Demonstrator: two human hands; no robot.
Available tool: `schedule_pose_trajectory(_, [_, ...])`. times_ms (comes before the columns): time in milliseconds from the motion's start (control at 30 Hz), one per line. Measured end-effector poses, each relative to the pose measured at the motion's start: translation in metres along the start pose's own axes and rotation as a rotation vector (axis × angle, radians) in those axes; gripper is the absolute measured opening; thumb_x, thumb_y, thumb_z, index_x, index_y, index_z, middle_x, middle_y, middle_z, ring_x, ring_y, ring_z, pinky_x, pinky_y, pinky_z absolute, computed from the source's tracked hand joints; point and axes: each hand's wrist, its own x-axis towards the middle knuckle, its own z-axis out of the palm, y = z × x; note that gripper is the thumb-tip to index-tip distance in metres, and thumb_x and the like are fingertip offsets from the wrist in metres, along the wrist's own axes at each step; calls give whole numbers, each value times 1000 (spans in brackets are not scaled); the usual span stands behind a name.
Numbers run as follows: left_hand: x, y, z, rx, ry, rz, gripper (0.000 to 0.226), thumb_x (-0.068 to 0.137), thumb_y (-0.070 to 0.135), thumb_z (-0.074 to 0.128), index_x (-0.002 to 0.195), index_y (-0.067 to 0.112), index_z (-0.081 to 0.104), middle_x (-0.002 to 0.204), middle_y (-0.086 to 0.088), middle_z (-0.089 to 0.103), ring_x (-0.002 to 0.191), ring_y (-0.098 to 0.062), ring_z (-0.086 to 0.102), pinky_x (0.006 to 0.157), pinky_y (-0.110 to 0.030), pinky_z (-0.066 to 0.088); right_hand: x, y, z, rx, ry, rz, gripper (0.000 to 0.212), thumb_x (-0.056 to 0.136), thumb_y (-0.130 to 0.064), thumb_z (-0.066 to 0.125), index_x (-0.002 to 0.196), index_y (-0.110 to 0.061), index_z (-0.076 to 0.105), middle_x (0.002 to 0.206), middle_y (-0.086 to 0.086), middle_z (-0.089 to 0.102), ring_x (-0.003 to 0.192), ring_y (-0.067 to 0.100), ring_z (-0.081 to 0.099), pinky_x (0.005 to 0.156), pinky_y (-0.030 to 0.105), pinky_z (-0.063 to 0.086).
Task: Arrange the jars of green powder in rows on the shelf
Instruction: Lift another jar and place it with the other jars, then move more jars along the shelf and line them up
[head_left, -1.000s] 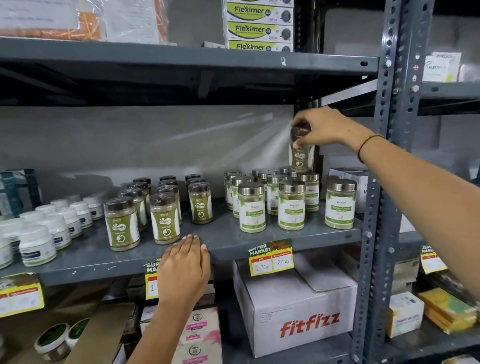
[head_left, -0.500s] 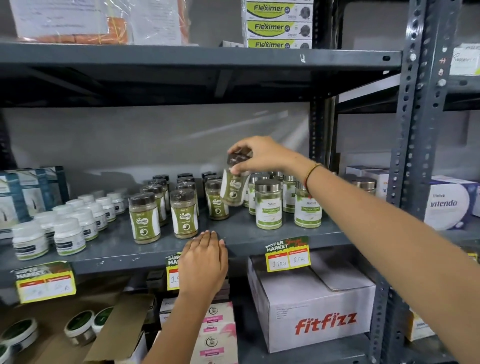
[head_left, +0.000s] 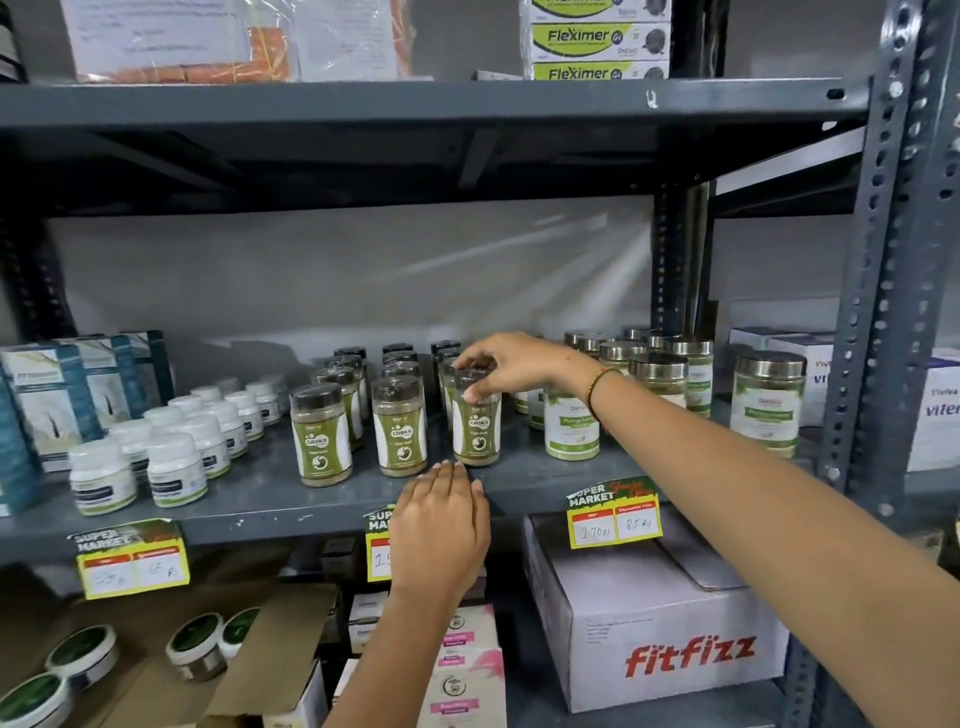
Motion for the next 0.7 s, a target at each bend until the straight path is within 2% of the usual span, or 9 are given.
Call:
schedule_pose_trajectory(233, [0, -2, 2, -10, 2, 9, 49, 96, 35, 30, 119, 8, 64, 121, -10, 67, 115, -21, 60, 103, -36, 45, 0, -4, 3, 41, -33, 12, 57, 86, -30, 74, 140, -22, 56, 145, 1, 54, 131, 20, 50, 104, 34, 41])
schedule_pose_trajectory(400, [1, -1, 1, 4, -26, 10, 53, 97, 37, 23, 128, 10, 56, 132, -8, 60, 125, -19, 52, 110, -35, 37, -4, -9, 6, -24, -50, 13, 61, 90, -31, 70, 146, -22, 47, 151, 2, 47, 137, 22, 45, 110, 38, 38])
schedule_pose_trajectory(500, [1, -1, 0, 16, -44, 14, 55, 97, 38, 20, 131, 10, 53, 136, -8, 57, 128, -19, 49, 112, -35, 34, -13, -7, 5, 1, 27, 19, 64, 90, -32, 70, 148, -23, 44, 152, 4, 47, 137, 24, 46, 108, 37, 37])
schedule_pose_trajectory(700, [-1, 1, -4, 38, -68, 6, 53, 97, 35, 23, 129, 7, 54, 133, -11, 59, 126, -22, 51, 110, -36, 35, -42, 0, -5, 34, 297, -15, 46, 91, -25, 67, 135, -22, 57, 141, 3, 56, 128, 21, 53, 106, 41, 45])
